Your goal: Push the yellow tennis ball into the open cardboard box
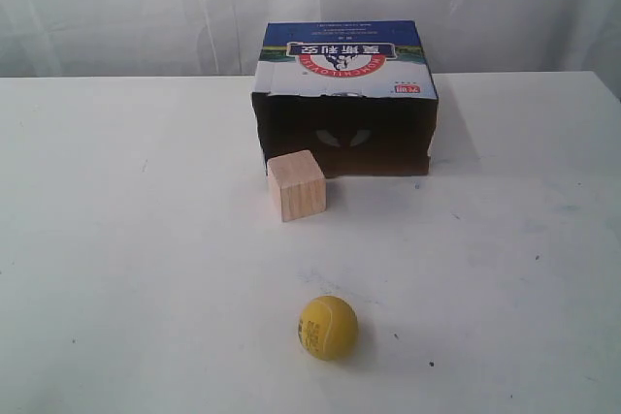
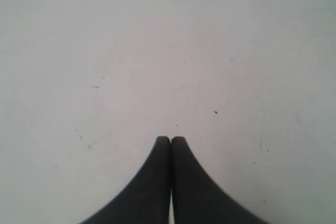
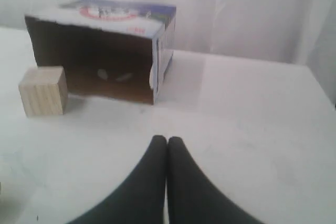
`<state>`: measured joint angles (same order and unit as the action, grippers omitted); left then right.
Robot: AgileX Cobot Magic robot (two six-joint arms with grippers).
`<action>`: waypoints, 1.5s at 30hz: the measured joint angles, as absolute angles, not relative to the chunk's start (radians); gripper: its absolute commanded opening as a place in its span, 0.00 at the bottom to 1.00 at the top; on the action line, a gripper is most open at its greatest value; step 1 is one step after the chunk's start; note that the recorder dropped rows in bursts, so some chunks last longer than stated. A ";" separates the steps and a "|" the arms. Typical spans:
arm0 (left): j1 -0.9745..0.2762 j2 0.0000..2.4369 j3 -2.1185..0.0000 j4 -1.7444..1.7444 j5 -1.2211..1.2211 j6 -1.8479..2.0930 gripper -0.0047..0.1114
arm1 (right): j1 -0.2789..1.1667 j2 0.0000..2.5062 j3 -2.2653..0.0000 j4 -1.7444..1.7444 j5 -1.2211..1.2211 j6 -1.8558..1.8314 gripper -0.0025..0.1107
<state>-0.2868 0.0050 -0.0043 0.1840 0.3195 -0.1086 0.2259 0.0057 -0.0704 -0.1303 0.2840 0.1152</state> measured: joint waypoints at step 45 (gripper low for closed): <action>-0.287 0.005 -0.004 0.184 0.320 -0.109 0.04 | 0.380 0.876 -0.787 0.379 0.821 -0.233 0.02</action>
<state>-0.2868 0.0050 -0.0043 0.1840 0.3195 -0.1086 0.3799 0.8760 -0.7869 0.3794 0.8205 -0.2333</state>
